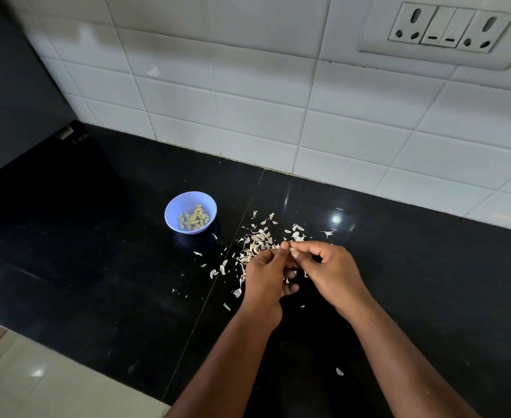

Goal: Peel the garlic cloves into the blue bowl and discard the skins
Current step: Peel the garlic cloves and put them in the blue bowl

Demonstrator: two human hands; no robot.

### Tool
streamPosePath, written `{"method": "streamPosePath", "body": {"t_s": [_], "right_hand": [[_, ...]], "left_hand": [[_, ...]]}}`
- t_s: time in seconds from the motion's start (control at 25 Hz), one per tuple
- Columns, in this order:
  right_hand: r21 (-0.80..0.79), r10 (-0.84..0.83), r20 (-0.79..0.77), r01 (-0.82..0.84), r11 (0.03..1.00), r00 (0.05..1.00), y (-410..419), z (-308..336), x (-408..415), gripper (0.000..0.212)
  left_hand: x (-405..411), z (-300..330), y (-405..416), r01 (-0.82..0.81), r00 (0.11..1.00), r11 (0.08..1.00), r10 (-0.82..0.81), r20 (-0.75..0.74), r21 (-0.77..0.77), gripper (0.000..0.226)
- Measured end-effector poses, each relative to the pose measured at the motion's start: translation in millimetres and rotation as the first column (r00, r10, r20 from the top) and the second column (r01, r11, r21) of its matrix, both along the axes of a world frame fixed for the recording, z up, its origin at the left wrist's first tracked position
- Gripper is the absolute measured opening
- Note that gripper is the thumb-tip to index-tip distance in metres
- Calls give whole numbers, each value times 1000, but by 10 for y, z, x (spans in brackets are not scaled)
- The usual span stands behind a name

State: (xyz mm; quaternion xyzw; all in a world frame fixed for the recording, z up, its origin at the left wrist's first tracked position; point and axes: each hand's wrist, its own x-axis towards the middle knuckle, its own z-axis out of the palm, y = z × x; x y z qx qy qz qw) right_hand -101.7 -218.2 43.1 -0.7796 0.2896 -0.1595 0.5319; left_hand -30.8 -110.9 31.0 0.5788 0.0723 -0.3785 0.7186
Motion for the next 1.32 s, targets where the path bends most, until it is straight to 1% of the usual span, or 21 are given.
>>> {"method": "streamPosePath", "body": {"t_s": [0.04, 0.12, 0.2, 0.24, 0.36, 0.4, 0.44, 0.48, 0.52, 0.56, 0.6, 0.64, 0.68, 0.72, 0.8, 0.84, 0.88, 0.96, 1.12, 1.24, 1.32], "right_hand": [[26, -16, -50, 17, 1000, 999, -58, 5, 19, 15], [14, -5, -214, 9, 1000, 977, -172, -31, 40, 8], [-16, 12, -341, -19, 1000, 940, -284, 0, 47, 10], [-42, 2, -351, -18, 999, 936, -363, 39, 68, 13], [-106, -45, -253, 18, 994, 966, -508, 193, 130, 17], [-152, -61, -258, 22, 988, 964, -492, 196, 143, 18], [-235, -75, -310, 0, 972, 948, -450, 135, 159, 20], [-329, -85, -401, -57, 943, 912, -402, -20, 146, 21], [-382, -93, -481, -113, 917, 872, -312, -138, 94, 21], [-389, -87, -500, -133, 911, 861, -245, -216, 63, 18], [-353, -70, -484, -122, 928, 872, -203, -275, 53, 14], [-252, -54, -407, -55, 966, 912, -174, -313, 18, 11], [-91, -70, -297, 45, 995, 952, -131, -295, -17, 9], [95, -115, -184, 134, 986, 976, -66, -271, -58, 10], [430, -219, -48, 218, 876, 975, 88, -229, -142, 12], [550, -266, -9, 227, 804, 964, 142, -213, -154, 13], [627, -302, 15, 226, 745, 953, 183, -210, -151, 13], [672, -317, 45, 206, 712, 947, 236, -178, -129, 17], [630, -280, 82, 167, 758, 956, 363, -137, -25, 19], [561, -249, 111, 146, 815, 962, 440, -151, 28, 20], [553, -259, 121, 152, 819, 958, 492, -166, 44, 20]], "left_hand": [[7, -5, 1, -7, 1000, 1000, 7, 6, 24, 29], [28, -26, 41, -58, 998, 995, 55, 32, 83, 31], [59, -66, 88, -94, 994, 986, 86, 61, 135, 27], [72, -86, 106, -99, 993, 983, 88, 77, 152, 25], [75, -85, 127, -97, 990, 982, 79, 113, 165, 22], [62, -76, 123, -93, 991, 982, 75, 114, 165, 21], [46, -67, 119, -89, 990, 982, 70, 119, 165, 20], [29, -63, 114, -81, 990, 982, 59, 130, 170, 18], [2, -57, 121, -63, 989, 982, 37, 142, 180, 17], [-11, -38, 122, -42, 988, 982, 13, 156, 182, 15], [-2, -25, 120, -24, 986, 982, -7, 165, 186, 14], [-2, -36, 112, -5, 987, 980, -27, 158, 200, 13], [-4, -45, 103, 12, 988, 977, -44, 145, 211, 14], [-13, -58, 105, 33, 990, 978, -60, 127, 205, 14], [-45, -74, 129, 78, 992, 985, -91, 82, 157, 17], [-42, -73, 132, 95, 993, 988, -103, 62, 122, 18], [-28, -79, 137, 110, 992, 989, -115, 48, 95, 18], [-4, -75, 143, 126, 991, 990, -128, 34, 66, 18], [72, 0, 207, 142, 988, 990, -142, 59, 13, 24], [166, 25, 276, 130, 983, 987, -140, 117, 93, 21], [228, 25, 320, 162, 968, 974, -188, 167, 157, 16]]}}
